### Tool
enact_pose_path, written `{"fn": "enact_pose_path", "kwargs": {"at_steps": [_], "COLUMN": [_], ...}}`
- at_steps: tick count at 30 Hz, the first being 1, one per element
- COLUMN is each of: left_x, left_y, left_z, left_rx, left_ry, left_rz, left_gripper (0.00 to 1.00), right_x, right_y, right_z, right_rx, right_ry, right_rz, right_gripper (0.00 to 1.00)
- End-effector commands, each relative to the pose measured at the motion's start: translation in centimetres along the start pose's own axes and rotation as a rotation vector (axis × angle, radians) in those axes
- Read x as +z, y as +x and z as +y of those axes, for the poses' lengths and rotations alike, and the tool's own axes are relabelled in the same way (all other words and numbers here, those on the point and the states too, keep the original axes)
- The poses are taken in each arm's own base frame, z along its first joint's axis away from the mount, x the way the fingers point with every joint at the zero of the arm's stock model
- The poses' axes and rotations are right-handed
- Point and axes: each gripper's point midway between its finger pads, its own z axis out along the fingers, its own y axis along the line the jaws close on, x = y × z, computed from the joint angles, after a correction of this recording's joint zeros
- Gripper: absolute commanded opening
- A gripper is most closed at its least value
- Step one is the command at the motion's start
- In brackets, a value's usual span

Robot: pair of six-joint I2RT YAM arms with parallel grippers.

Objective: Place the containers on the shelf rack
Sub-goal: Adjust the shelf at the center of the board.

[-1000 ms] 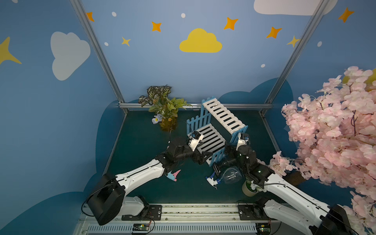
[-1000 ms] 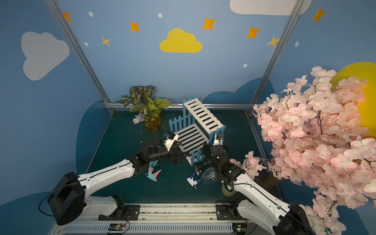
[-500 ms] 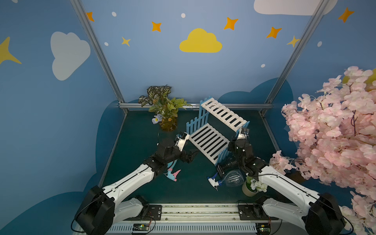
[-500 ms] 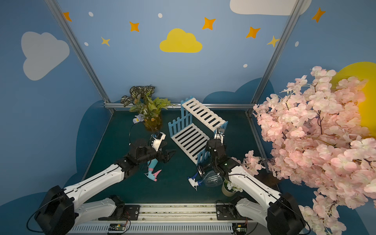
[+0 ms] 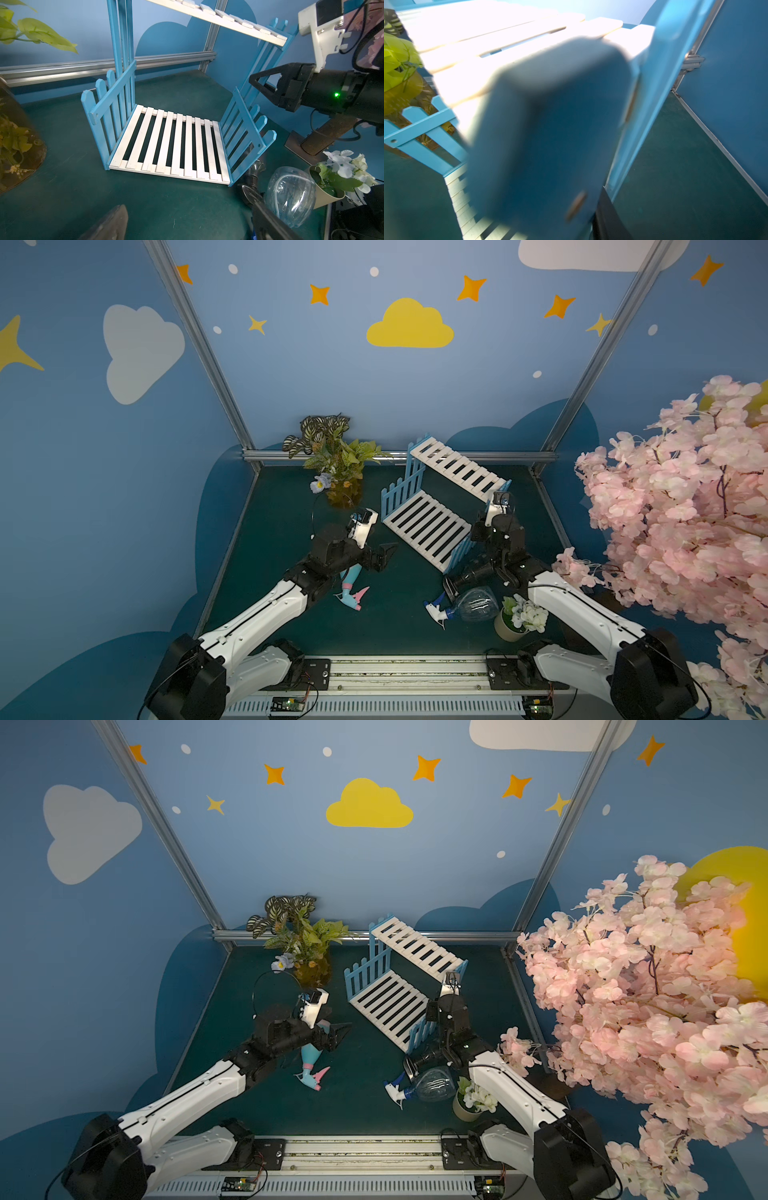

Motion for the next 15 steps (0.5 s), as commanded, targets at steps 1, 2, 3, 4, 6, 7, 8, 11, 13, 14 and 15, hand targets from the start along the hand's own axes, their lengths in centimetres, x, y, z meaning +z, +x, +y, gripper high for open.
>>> {"fn": "enact_pose_path", "kwargs": {"at_steps": [1, 2, 3, 4, 6, 7, 8, 11, 13, 14, 15], "left_x": [-0.5, -0.5, -0.6, -0.7, -0.9, -0.9, -1.0, -0.9, -0.8, -0.8, -0.8], "left_y": [0.2, 0.2, 0.2, 0.1, 0.1, 0.1, 0.1, 0.3, 0.4, 0.4, 0.5], "left_z": [0.3, 0.3, 0.4, 0.4, 0.6, 0.7, 0.8, 1.0, 1.0, 1.0, 0.9], "left_rx": [0.002, 0.002, 0.002, 0.004, 0.007, 0.006, 0.006, -0.002, -0.007, -0.009, -0.009], "left_ry": [-0.013, -0.015, -0.018, -0.022, -0.031, -0.033, -0.036, -0.039, -0.035, -0.033, -0.031], "left_rz": [0.002, 0.000, -0.003, -0.005, -0.011, -0.012, -0.014, -0.006, -0.005, -0.004, -0.002], "left_gripper": [0.97, 0.97, 0.97, 0.97, 0.97, 0.98, 0.98, 0.98, 0.98, 0.98, 0.98], "right_x": [-0.2, -0.3, -0.5, -0.8, -1.2, -1.1, -1.0, -0.3, 0.5, 0.8, 1.2], "right_y": [-4.1, -4.3, -4.6, -4.9, -5.4, -5.5, -5.5, -5.5, -5.5, -5.6, -5.6], "right_z": [3.6, 4.2, 4.8, 5.4, 6.2, 6.5, 6.8, 7.9, 8.6, 9.0, 9.4], "right_rx": [-0.013, -0.028, -0.036, -0.040, -0.043, -0.049, -0.054, -0.075, -0.084, -0.090, -0.097], "right_ry": [-0.190, -0.223, -0.257, -0.292, -0.328, -0.344, -0.356, -0.395, -0.411, -0.419, -0.427], "right_rz": [-0.104, -0.108, -0.121, -0.134, -0.156, -0.161, -0.162, -0.155, -0.150, -0.149, -0.147], "right_gripper": [0.22, 0.21, 0.21, 0.21, 0.21, 0.21, 0.21, 0.21, 0.21, 0.21, 0.21]}}
